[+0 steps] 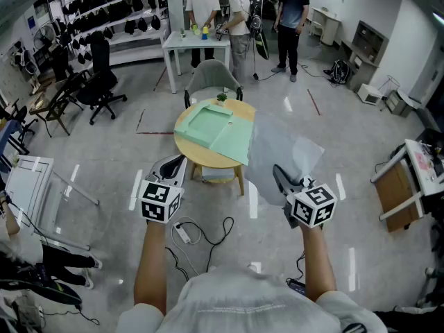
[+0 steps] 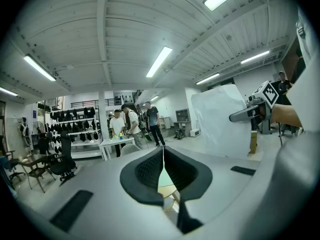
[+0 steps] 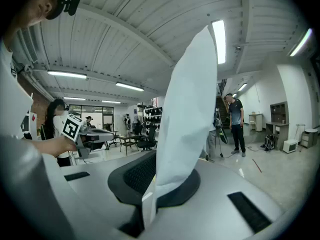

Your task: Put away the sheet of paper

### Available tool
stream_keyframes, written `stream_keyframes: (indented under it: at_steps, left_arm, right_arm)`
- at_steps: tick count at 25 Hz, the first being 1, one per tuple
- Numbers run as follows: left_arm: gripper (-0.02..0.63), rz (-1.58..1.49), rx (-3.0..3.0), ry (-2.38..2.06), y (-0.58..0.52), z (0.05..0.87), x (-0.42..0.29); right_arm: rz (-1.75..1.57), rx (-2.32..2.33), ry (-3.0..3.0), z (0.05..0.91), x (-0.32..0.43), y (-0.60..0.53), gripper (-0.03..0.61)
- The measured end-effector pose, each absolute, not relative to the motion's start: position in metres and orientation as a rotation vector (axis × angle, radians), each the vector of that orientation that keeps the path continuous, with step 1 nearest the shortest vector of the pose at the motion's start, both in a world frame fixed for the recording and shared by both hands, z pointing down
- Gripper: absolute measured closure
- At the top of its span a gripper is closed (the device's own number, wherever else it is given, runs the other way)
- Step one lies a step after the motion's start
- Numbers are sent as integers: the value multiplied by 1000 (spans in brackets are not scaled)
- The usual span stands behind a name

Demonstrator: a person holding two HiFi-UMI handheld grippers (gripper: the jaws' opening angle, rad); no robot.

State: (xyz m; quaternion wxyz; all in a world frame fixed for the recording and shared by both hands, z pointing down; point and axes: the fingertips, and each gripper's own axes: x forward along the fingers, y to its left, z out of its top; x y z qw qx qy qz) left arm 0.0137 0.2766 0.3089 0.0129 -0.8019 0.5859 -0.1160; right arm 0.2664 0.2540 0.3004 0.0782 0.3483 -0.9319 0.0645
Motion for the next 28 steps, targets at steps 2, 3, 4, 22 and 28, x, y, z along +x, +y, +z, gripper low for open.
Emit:
stream_keyframes:
  at_steps: [2,3,4,22,28]
  left_arm:
    - [591,-354,-2503,1824,275,310,13]
    - [591,-352,-2505,1823,274,310,13]
    - [591,-351,-2507,1821,273,310,12]
    - [591,-321,-2579,1794,274,331,-36]
    - [591,-339,-2590,1823,274,346,-52]
  right_arm:
    - [196,1041,-2790,302,264,252,549]
    - [195,1039,-2790,302,262,251,549]
    - [192,1035,-2789,303,260,251,549]
    - [283,1060,-2759,325,212,267,549]
    - [315,1054,-2750,333,196,255,549]
